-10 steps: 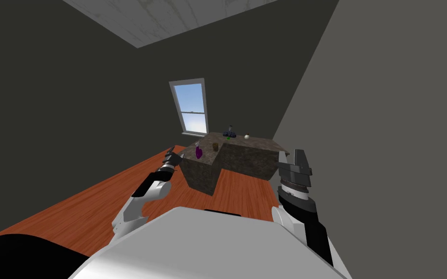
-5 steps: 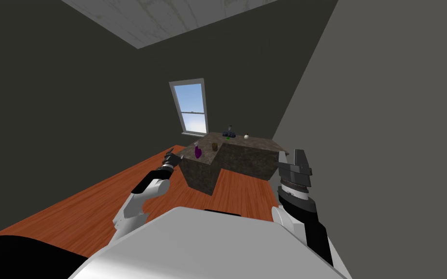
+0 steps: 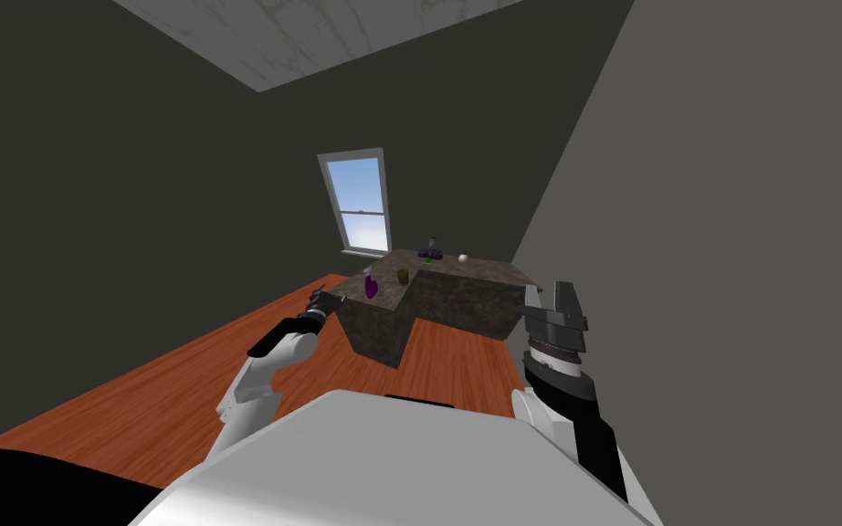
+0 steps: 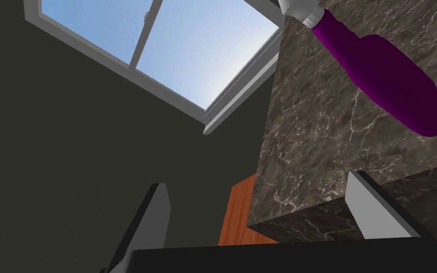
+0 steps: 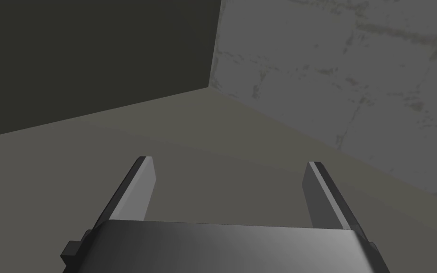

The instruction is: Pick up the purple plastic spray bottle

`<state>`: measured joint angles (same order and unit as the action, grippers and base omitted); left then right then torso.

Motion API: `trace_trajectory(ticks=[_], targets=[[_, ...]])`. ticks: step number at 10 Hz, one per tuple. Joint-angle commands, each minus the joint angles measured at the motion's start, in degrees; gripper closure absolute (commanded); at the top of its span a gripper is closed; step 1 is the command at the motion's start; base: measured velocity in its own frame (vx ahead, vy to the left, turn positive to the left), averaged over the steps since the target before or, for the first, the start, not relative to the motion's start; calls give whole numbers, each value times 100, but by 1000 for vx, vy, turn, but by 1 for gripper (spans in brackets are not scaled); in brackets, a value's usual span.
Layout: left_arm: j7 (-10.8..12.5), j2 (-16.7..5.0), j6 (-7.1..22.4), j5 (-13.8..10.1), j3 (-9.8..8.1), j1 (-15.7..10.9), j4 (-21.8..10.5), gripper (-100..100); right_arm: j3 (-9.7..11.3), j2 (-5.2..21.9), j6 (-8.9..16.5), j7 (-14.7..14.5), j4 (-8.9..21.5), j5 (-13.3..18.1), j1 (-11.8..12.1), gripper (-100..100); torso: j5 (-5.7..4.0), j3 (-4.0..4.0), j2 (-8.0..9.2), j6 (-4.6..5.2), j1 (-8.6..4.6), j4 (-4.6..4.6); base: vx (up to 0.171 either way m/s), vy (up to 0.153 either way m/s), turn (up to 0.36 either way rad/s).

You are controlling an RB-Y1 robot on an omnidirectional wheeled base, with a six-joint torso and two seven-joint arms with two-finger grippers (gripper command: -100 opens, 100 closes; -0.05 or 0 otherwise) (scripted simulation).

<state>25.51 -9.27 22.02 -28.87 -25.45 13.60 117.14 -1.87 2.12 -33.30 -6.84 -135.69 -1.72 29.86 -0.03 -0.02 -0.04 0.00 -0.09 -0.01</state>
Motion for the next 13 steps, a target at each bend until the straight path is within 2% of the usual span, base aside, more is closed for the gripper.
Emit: trace_trajectory(ticks=[1, 2, 4, 5, 6, 7, 9, 10, 12, 13], targets=[[198, -14, 286, -187, -148, -113, -115, -100, 0, 0, 0, 0, 0, 0, 0, 0, 0, 0, 0, 0, 0, 0, 11, -18, -12], [198, -14, 354, -187, -148, -113, -115, -100, 0, 0, 0, 0, 0, 0, 0, 0, 1, -1, -2, 0, 3, 0, 12, -11, -7], [511, -16, 745, -457, -362, -332, -315, -100, 0, 0, 0, 0, 0, 0, 0, 0, 1, -2, -3, 1, 6, -1, 18, -9, -26], [511, -16, 860, -457, -362, -332, -315, -100, 0, 0, 0, 0, 0, 0, 0, 0, 2, -3, -6, 1, 7, -1, 18, -5, -11], [662, -20, 1061, -584, -456, -439, -411, -100, 0, 0, 0, 0, 0, 0, 0, 0, 2, -3, -5, 0, 8, -1, 20, -3, -18], [662, -20, 1100, -584, -456, -439, -411, -100, 0, 0, 0, 0, 0, 0, 0, 0, 2, -3, -6, 1, 9, -1, 17, 1, -17], [950, -28, 1476, -819, -617, -645, -592, -100, 0, 0, 0, 0, 0, 0, 0, 0, 2, -3, -6, 1, 10, -1, 27, 5, -44], [950, -28, 1548, -819, -617, -645, -592, -100, 0, 0, 0, 0, 0, 0, 0, 0, 3, -6, -10, 1, 13, -2, 28, 13, -19], [1215, -36, 1902, -1029, -743, -838, -761, -100, 0, 0, 0, 0, 0, 0, 0, 0, 3, -5, -9, 0, 16, -2, 36, 20, -54], [1215, -36, 1950, -1029, -743, -838, -761, -100, 0, 1, 0, 0, 0, 0, 0, 0, 4, -8, -13, 1, 18, -3, 32, 22, -20]])
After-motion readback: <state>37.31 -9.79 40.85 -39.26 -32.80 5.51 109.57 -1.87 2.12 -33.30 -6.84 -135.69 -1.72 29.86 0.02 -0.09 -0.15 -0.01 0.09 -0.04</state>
